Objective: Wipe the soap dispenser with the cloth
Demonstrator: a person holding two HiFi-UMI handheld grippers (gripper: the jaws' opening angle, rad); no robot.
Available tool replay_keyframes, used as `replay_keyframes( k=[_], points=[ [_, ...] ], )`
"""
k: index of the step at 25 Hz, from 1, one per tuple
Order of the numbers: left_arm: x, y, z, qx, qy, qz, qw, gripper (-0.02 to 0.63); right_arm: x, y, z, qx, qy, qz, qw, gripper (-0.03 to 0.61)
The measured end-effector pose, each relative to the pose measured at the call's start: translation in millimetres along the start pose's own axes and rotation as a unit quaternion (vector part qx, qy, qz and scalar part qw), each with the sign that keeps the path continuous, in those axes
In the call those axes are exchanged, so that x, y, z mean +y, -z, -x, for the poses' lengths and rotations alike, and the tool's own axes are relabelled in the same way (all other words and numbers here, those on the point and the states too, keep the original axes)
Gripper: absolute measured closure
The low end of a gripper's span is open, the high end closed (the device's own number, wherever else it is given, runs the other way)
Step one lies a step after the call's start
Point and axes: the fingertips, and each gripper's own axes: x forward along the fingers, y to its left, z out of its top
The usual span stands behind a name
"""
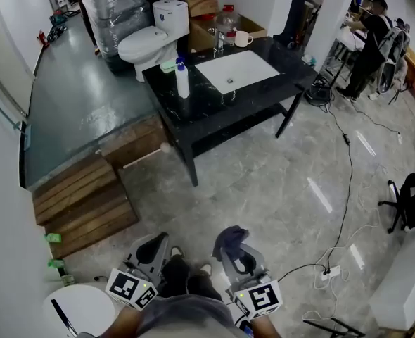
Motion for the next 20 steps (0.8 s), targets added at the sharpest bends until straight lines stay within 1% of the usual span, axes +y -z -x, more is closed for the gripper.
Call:
replay_keyframes(
  k=[3, 5, 11, 15, 20],
  points=[
    [6.8, -1.0, -5.4, 0.000, -0.007, -0.006, 1.0000, 0.607, -7.8, -2.6, -8.3, -0.009, -0.001, -0.015, 1.000, 0.508],
    [12.8, -2.1, -9.7, -0.001, -0.009, -0.007, 0.9999, 0.607, -11.4, -5.7, -15.8, -0.011, -0.005, -0.016, 1.000, 0.508],
    [36.4, -13.6, -34.2, -0.011, -0.001, -0.008, 0.9999, 0.607, -20.6, -29.4, -40.5, -0.015, -0.015, 0.018, 1.000, 0.508],
    [55.9, -32.2, -53.0, -0.016, 0.008, -0.023, 0.9996, 0.607, -28.3, -51.3, -59.6, -0.017, -0.011, 0.029, 0.999, 0.508],
    [81.0, -55.9, -71.1, -0.032, 0.018, -0.022, 0.9991, 0.607, -29.4, -74.9, -85.9, -0.020, -0.015, 0.037, 0.999, 0.508]
  ],
)
